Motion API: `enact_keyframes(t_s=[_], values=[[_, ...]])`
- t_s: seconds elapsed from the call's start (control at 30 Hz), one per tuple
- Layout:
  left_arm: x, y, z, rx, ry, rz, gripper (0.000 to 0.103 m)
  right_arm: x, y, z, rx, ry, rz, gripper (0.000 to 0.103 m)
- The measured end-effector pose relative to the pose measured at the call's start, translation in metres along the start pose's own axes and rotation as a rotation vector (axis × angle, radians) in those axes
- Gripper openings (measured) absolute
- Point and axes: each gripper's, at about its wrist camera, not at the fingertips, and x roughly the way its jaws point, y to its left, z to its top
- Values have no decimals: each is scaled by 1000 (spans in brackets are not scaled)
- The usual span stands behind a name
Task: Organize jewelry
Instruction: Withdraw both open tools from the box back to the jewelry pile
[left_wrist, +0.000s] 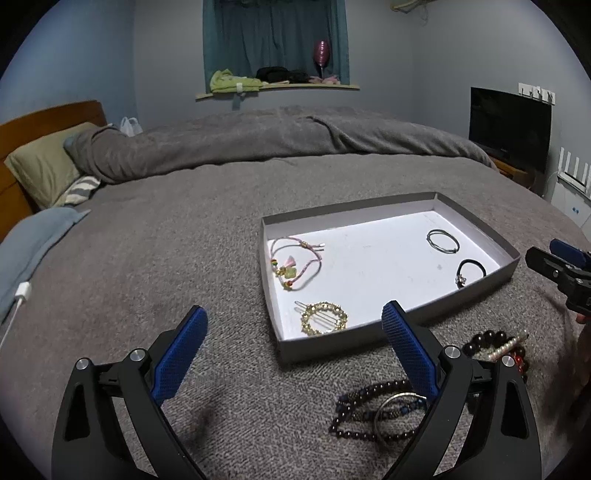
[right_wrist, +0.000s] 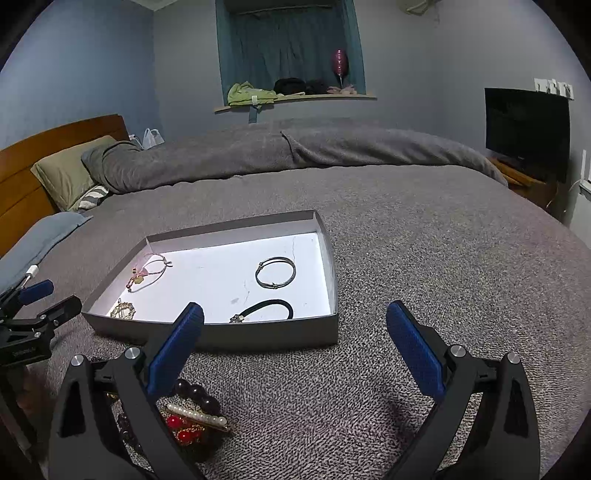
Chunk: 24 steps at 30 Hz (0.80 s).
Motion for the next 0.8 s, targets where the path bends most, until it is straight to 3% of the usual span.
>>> enact_keyframes(t_s=[0.8], values=[[-27,-2,-37,-2,34,-54,95,-31,-11,-28,1,17,-8,98]])
